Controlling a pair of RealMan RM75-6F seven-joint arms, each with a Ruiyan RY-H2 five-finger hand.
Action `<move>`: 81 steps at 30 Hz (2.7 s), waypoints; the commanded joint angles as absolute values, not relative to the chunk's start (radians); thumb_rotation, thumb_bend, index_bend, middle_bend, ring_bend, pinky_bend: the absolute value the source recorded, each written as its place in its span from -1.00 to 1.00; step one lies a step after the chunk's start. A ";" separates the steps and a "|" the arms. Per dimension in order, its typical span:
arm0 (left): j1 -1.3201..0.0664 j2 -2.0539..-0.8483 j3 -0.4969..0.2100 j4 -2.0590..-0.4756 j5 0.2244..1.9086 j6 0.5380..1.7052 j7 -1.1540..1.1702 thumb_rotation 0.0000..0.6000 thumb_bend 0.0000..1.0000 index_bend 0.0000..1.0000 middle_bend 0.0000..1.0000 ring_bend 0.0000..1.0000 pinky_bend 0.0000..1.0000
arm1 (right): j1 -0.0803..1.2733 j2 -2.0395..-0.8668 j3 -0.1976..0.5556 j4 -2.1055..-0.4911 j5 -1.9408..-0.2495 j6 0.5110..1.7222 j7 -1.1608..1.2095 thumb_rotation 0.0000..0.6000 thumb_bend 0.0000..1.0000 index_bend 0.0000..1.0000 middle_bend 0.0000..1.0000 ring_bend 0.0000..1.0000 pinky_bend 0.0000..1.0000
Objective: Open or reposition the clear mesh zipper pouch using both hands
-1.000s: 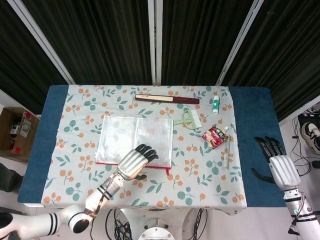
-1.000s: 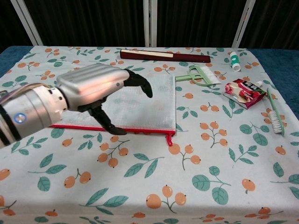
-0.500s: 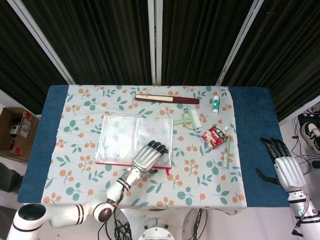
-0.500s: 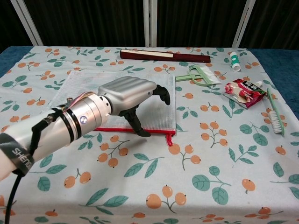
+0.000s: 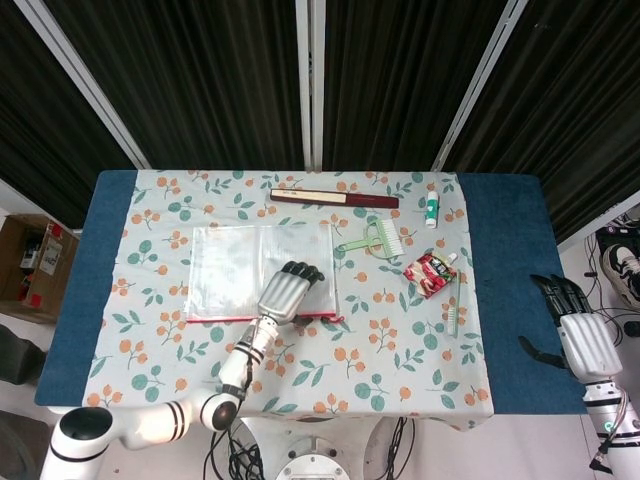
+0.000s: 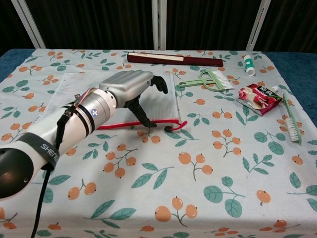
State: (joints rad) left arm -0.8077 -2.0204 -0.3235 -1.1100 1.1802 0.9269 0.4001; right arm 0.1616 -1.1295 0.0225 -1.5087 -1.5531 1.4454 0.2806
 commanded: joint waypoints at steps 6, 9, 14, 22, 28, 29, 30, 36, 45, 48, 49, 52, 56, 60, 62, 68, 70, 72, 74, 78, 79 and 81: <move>-0.817 -2.016 -0.339 -1.024 1.116 0.930 0.432 1.00 -0.84 -0.46 -0.59 -0.69 -0.64 | 0.160 -1.127 0.026 -1.517 -1.557 1.447 0.273 1.00 -0.65 -0.91 -0.80 -1.00 -1.00; -0.808 -1.997 -0.329 -1.040 1.098 0.932 0.457 1.00 -0.84 -0.45 -0.59 -0.69 -0.64 | 0.160 -1.126 0.027 -1.522 -1.562 1.446 0.270 1.00 -0.65 -0.91 -0.80 -1.00 -1.00; -0.787 -1.953 -0.298 -1.140 1.159 0.941 0.338 1.00 -0.81 -0.31 -0.57 -0.69 -0.65 | 0.161 -1.130 0.025 -1.529 -1.570 1.444 0.262 1.00 -0.65 -0.91 -0.80 -1.00 -1.00; -0.852 -1.951 -0.268 -1.110 1.202 0.862 0.315 1.00 -0.54 -0.12 -0.57 -0.69 -0.66 | 0.153 -1.120 0.026 -1.548 -1.571 1.453 0.242 1.00 -0.65 -0.91 -0.80 -1.00 -1.00; -0.892 -1.971 -0.274 -1.070 1.168 0.811 0.332 1.00 -0.49 -0.06 -0.57 -0.69 -0.66 | 0.144 -1.115 0.028 -1.553 -1.561 1.456 0.239 1.00 -0.65 -0.91 -0.80 -1.00 -1.00; -0.897 -1.974 -0.273 -1.068 1.167 0.809 0.336 1.00 -0.48 -0.05 -0.57 -0.69 -0.66 | 0.144 -1.116 0.029 -1.552 -1.560 1.454 0.239 1.00 -0.65 -0.91 -0.80 -1.00 -1.00; -0.901 -1.976 -0.272 -1.066 1.165 0.808 0.338 1.00 -0.48 -0.04 -0.57 -0.69 -0.66 | 0.145 -1.117 0.029 -1.552 -1.560 1.453 0.240 1.00 -0.65 -0.91 -0.80 -1.00 -1.00; -0.920 -1.983 -0.269 -1.054 1.150 0.799 0.360 1.00 -0.46 -0.02 -0.57 -0.69 -0.66 | 0.145 -1.120 0.032 -1.547 -1.560 1.450 0.244 1.00 -0.65 -0.91 -0.81 -1.00 -1.00; -0.935 -1.977 -0.251 -1.057 1.127 0.796 0.415 1.00 -0.38 0.01 -0.58 -0.69 -0.66 | 0.140 -1.119 0.034 -1.542 -1.559 1.454 0.254 1.00 -0.65 -0.91 -0.81 -1.00 -1.00; -0.938 -1.980 -0.248 -1.060 1.123 0.802 0.428 1.00 -0.38 -0.01 -0.59 -0.69 -0.66 | 0.138 -1.120 0.034 -1.539 -1.558 1.456 0.259 1.00 -0.65 -0.91 -0.81 -1.00 -1.00; -0.939 -1.981 -0.248 -1.061 1.121 0.804 0.431 1.00 -0.38 -0.02 -0.59 -0.69 -0.66 | 0.138 -1.120 0.035 -1.539 -1.559 1.456 0.260 1.00 -0.65 -0.91 -0.81 -1.00 -1.00; -0.945 -1.985 -0.248 -1.061 1.117 0.807 0.440 1.00 -0.38 -0.03 -0.59 -0.69 -0.66 | 0.137 -1.120 0.035 -1.536 -1.559 1.456 0.261 1.00 -0.65 -0.91 -0.81 -1.00 -1.00; -0.955 -1.992 -0.248 -1.056 1.109 0.805 0.451 1.00 -0.38 -0.03 -0.59 -0.69 -0.66 | 0.134 -1.122 0.035 -1.533 -1.553 1.453 0.265 1.00 -0.65 -0.91 -0.81 -1.00 -1.00; -0.962 -1.996 -0.247 -1.051 1.097 0.798 0.462 1.00 -0.38 -0.03 -0.59 -0.69 -0.66 | 0.131 -1.124 0.036 -1.528 -1.552 1.455 0.270 1.00 -0.65 -0.91 -0.81 -1.00 -1.00; -0.966 -1.997 -0.245 -1.051 1.095 0.798 0.470 1.00 -0.38 -0.03 -0.59 -0.69 -0.66 | 0.130 -1.124 0.036 -1.526 -1.552 1.457 0.272 1.00 -0.65 -0.91 -0.81 -1.00 -1.00; -0.967 -1.996 -0.238 -1.052 1.083 0.802 0.487 1.00 -0.38 0.06 -0.59 -0.69 -0.66 | 0.128 -1.123 0.038 -1.523 -1.554 1.460 0.277 1.00 -0.65 -0.91 -0.81 -1.00 -1.00; -0.967 -1.996 -0.237 -1.054 1.078 0.801 0.490 1.00 -0.38 0.10 -0.59 -0.69 -0.66 | 0.129 -1.124 0.039 -1.522 -1.555 1.460 0.278 1.00 -0.65 -0.91 -0.81 -1.00 -1.00; -0.967 -1.997 -0.234 -1.054 1.075 0.801 0.494 1.00 -0.38 0.11 -0.59 -0.69 -0.66 | 0.129 -1.125 0.039 -1.521 -1.555 1.459 0.278 1.00 -0.65 -0.91 -0.81 -1.00 -1.00; -0.967 -1.998 -0.232 -1.054 1.074 0.804 0.495 1.00 -0.38 0.13 -0.59 -0.69 -0.66 | 0.129 -1.127 0.039 -1.520 -1.555 1.458 0.279 1.00 -0.65 -0.91 -0.81 -1.00 -1.00; -0.956 -2.006 -0.230 -1.052 1.090 0.836 0.475 1.00 -0.33 0.24 -0.57 -0.69 -0.66 | 0.128 -1.128 0.040 -1.519 -1.553 1.457 0.282 1.00 -0.65 -0.91 -0.81 -1.00 -1.00; -0.952 -2.008 -0.230 -1.053 1.096 0.847 0.468 1.00 -0.31 0.26 -0.56 -0.69 -0.66 | 0.128 -1.128 0.040 -1.519 -1.554 1.458 0.282 1.00 -0.65 -0.91 -0.81 -1.00 -1.00; -0.939 -2.012 -0.228 -1.056 1.113 0.879 0.449 1.00 -0.26 0.29 -0.55 -0.69 -0.66 | 0.128 -1.126 0.041 -1.521 -1.558 1.461 0.280 1.00 -0.65 -0.91 -0.81 -1.00 -1.00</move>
